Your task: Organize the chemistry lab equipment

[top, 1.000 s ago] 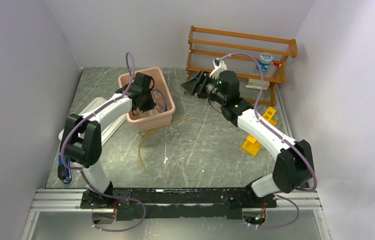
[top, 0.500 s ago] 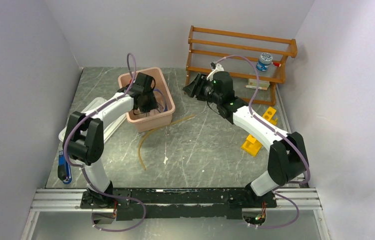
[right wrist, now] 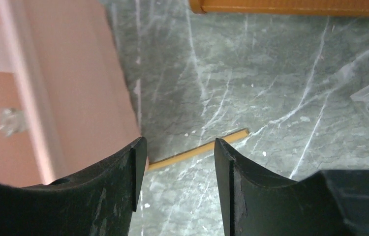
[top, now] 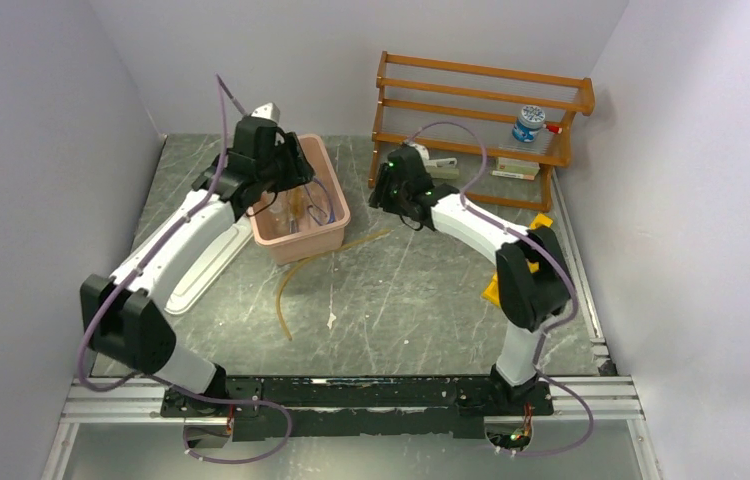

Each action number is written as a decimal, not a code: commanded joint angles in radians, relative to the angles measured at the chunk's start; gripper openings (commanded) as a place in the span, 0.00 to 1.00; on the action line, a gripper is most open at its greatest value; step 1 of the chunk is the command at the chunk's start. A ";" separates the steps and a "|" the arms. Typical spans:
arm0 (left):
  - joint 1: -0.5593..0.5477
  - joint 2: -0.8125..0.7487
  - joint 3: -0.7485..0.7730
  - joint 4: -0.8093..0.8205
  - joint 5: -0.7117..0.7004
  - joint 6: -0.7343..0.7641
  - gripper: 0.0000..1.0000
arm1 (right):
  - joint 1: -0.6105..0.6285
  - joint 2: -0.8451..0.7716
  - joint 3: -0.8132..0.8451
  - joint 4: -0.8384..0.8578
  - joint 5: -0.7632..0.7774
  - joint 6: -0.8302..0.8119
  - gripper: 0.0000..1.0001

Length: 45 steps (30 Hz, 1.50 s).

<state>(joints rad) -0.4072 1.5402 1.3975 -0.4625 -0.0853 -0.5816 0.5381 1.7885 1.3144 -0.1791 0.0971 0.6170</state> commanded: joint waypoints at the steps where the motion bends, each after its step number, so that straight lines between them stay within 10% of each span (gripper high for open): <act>1: 0.002 -0.109 -0.053 0.105 0.047 0.087 0.60 | 0.036 0.122 0.129 -0.196 0.153 0.059 0.56; 35: 0.002 -0.247 -0.110 0.010 -0.068 0.121 0.59 | 0.117 0.445 0.341 -0.438 0.416 0.277 0.38; 45: 0.002 -0.246 -0.113 0.011 -0.060 0.120 0.59 | 0.109 0.448 0.318 -0.425 0.369 0.226 0.00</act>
<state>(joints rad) -0.4072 1.3106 1.2858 -0.4522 -0.1356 -0.4740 0.6544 2.2074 1.6592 -0.6128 0.4961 0.8673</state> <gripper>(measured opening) 0.594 0.017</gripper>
